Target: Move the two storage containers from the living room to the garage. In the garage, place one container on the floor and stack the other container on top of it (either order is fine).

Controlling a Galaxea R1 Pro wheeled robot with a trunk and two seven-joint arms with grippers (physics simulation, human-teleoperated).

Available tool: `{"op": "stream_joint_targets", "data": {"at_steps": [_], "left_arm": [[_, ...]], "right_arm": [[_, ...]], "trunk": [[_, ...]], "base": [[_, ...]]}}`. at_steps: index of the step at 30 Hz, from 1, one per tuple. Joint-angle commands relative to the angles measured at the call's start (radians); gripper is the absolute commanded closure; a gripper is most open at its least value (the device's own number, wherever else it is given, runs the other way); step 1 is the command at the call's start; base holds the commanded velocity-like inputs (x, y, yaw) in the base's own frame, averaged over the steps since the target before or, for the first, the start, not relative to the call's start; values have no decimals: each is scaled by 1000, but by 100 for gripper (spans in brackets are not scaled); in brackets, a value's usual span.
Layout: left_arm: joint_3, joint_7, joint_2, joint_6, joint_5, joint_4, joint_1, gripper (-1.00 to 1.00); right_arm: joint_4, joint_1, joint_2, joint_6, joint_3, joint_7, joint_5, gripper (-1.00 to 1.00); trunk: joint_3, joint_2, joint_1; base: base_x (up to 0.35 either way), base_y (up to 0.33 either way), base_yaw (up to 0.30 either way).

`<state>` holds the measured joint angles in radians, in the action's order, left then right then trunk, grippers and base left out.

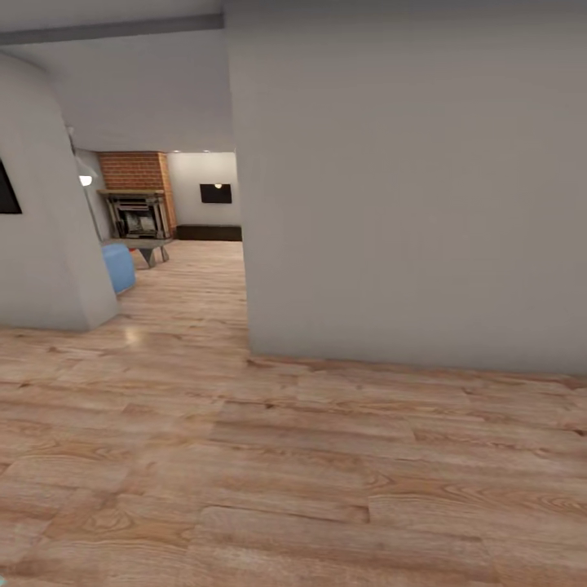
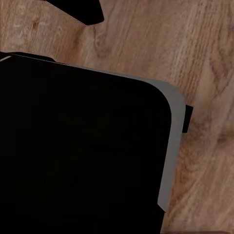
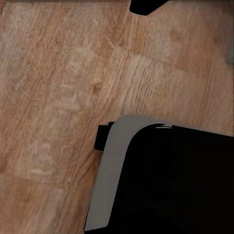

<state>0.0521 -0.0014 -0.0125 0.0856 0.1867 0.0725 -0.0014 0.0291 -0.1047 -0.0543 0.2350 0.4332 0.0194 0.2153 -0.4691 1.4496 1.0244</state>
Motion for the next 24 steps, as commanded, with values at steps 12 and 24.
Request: {"op": "stream_joint_targets", "data": {"at_steps": [12, 24], "left_arm": [[5, 0, 0, 2, 2, 0, 0, -100], [5, 0, 0, 2, 2, 0, 0, -100]], "right_arm": [[3, -1, 1, 6, 9, 1, 9, -100], [3, -1, 6, 4, 6, 1, 11, -100]], "trunk": [[-1, 0, 1], [-1, 0, 1]], "base": [[323, 0, 0], [323, 0, 0]]}}
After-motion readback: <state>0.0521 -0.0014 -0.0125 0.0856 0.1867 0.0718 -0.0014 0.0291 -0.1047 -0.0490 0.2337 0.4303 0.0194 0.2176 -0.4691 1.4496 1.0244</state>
